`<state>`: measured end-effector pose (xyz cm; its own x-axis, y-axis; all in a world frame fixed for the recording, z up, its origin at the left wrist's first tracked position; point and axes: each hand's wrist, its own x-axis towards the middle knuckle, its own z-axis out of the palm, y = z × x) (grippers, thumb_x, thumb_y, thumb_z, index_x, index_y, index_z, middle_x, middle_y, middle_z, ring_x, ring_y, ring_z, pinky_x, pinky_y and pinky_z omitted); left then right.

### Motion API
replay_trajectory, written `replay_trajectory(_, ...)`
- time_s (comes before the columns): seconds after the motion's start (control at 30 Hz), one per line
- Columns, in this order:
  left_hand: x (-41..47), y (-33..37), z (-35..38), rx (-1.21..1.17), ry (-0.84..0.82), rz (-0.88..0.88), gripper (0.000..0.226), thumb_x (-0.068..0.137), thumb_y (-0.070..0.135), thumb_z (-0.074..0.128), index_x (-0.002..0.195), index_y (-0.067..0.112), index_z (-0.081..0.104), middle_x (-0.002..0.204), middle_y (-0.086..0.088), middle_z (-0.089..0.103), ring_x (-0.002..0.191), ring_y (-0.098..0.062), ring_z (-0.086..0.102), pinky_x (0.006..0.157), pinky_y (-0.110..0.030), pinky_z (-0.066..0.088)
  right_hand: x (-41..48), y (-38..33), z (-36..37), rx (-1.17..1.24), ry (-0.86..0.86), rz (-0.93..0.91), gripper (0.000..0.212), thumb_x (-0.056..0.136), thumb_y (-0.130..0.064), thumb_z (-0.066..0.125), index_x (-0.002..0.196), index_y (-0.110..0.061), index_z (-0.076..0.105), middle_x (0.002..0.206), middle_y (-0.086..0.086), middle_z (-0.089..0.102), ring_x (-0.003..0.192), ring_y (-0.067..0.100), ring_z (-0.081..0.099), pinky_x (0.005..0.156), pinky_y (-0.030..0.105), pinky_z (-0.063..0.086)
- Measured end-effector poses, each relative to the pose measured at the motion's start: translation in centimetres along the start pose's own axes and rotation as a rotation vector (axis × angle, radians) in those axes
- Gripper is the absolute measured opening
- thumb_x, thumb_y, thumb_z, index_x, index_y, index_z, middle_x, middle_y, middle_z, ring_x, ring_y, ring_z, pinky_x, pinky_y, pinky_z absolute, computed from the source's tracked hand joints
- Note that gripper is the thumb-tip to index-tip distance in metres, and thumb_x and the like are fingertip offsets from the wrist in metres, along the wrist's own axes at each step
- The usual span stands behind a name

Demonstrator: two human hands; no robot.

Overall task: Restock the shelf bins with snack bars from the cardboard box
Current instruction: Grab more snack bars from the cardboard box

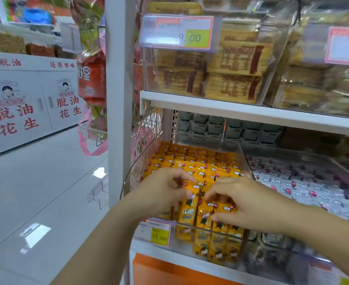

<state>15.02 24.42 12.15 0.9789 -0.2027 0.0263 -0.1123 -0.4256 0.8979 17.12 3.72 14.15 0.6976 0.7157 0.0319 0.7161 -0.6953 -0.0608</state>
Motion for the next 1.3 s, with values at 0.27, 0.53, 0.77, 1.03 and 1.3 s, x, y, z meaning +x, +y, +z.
replay_trajectory(0.27, 1.0, -0.9, 2.1, 0.451, -0.043, 0.066, 0.017, 0.085, 0.015, 0.07, 0.092, 0.028, 0.061, 0.089, 0.015, 0.052, 0.088, -0.004, 0.052, 0.073, -0.014, 0.043, 0.4, -0.2, 0.8, -0.133, -0.007, 0.045, 0.026, 0.086, -0.055, 0.056, 0.107, -0.04, 0.061, 0.108, -0.021, 0.049, 0.09, -0.001, 0.045, 0.093, 0.03, 0.037)
replay_trajectory(0.53, -0.3, 0.9, 1.7, 0.643, 0.002, 0.067, 0.041, 0.084, 0.024, 0.072, 0.123, 0.026, 0.059, 0.116, 0.009, 0.057, 0.099, -0.007, 0.053, 0.081, -0.02, 0.043, -1.4, -0.8, -0.7, 0.011, 0.072, 0.032, 0.024, 0.09, -0.042, 0.058, 0.113, -0.038, 0.063, 0.114, -0.018, 0.052, 0.104, 0.002, 0.049, 0.097, 0.028, 0.038)
replay_trajectory(0.77, -4.0, 5.5, 4.9, 0.695, 0.058, 0.206, 0.026, 0.09, 0.025, 0.063, 0.116, 0.023, 0.063, 0.113, 0.005, 0.061, 0.085, -0.006, 0.052, 0.076, -0.021, 0.04, -9.8, -2.1, -1.0, 0.223, 0.23, 0.109, 0.014, 0.088, -0.026, 0.064, 0.1, -0.029, 0.07, 0.089, -0.014, 0.062, 0.082, 0.005, 0.057, 0.08, 0.03, 0.048)
replay_trajectory(1.03, -8.5, 5.4, 14.4, 0.563, -0.074, 0.182, 0.02, 0.09, 0.015, 0.062, 0.109, 0.014, 0.067, 0.098, 0.003, 0.062, 0.089, -0.012, 0.059, 0.072, -0.016, 0.039, -18.6, -3.4, 4.1, 0.445, 0.246, 0.273, 0.015, 0.088, -0.02, 0.063, 0.1, -0.022, 0.071, 0.089, -0.008, 0.065, 0.081, 0.007, 0.058, 0.076, 0.025, 0.047)
replay_trajectory(1.3, -11.5, -2.6, 25.8, 0.393, -0.288, -0.092, 0.019, 0.094, 0.017, 0.057, 0.112, 0.017, 0.063, 0.1, 0.005, 0.061, 0.102, -0.014, 0.059, 0.083, -0.019, 0.041, -27.5, 1.1, 14.0, 0.577, 0.088, 0.559, 0.014, 0.088, -0.016, 0.063, 0.101, -0.016, 0.069, 0.093, -0.003, 0.066, 0.082, 0.01, 0.059, 0.066, 0.005, 0.038)
